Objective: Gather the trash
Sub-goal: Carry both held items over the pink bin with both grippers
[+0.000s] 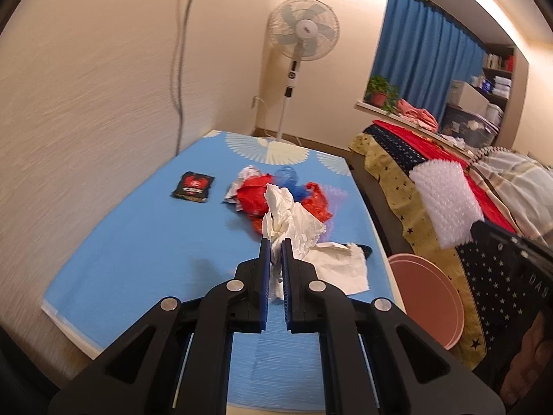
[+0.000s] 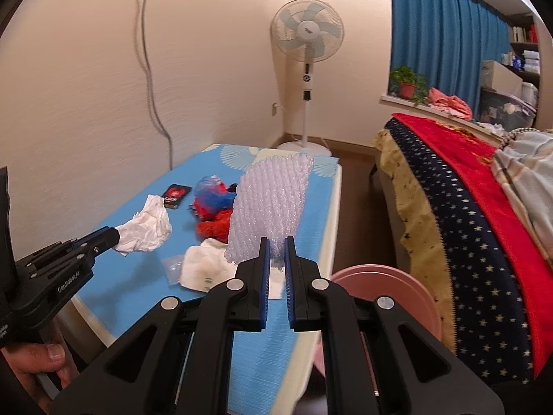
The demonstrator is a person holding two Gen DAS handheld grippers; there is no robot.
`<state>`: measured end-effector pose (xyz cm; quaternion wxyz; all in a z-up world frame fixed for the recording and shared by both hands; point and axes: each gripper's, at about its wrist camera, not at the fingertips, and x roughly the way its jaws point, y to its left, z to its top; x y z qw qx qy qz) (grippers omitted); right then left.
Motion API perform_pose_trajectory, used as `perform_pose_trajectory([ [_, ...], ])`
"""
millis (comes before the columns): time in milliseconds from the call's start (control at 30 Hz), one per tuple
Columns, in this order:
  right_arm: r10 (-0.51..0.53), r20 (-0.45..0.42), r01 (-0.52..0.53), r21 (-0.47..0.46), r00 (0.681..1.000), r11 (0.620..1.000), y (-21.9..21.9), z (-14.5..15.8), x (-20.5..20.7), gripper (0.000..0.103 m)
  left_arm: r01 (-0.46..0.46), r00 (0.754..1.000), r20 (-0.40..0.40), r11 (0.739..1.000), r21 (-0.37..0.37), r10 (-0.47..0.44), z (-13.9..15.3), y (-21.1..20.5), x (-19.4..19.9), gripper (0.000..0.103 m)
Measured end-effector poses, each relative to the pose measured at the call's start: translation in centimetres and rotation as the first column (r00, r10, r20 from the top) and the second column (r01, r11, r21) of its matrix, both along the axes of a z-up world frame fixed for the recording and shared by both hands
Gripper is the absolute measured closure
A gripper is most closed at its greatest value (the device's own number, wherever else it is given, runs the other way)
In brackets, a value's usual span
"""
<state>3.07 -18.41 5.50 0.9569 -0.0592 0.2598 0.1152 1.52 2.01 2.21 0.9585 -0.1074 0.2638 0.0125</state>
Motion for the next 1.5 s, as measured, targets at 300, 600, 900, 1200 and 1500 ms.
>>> perform_pose_trajectory([
  [300, -0.111, 0.056, 0.113, -0.036, 0.992, 0.993, -4.3, 1.0, -1.5, 0.094, 0.09, 0.995, 0.029, 0.995, 0.042, -0.092, 0.5, -3.7, 0.4, 0.096],
  [600, -0.243, 0.064, 0.245, -0.021, 0.968, 0.969, -7.3, 0.3, -1.2, 0.094, 0.19, 0.98, 0.044, 0.979, 0.073, -0.194, 0.7, -7.7, 0.8, 0.096],
  [900, -0.334, 0.026, 0.334, -0.025, 0.942, 0.942, -8.5, -1.0, 0.5, 0.094, 0.316, 0.948, 0.03, 0.946, 0.068, -0.318, 0.0, -11.5, 2.1, 0.096],
  [1200, -0.392, -0.01, 0.392, -0.009, 0.92, 0.92, -9.7, -2.0, 2.0, 0.094, 0.396, 0.917, 0.026, 0.915, 0.078, -0.399, -1.1, -14.6, 4.9, 0.096],
  [1500, -0.459, -0.048, 0.46, 0.032, 0.887, 0.887, -11.9, -3.0, 3.5, 0.094, 0.453, 0.891, 0.002, 0.889, 0.069, -0.454, -2.8, -16.7, 7.6, 0.096],
])
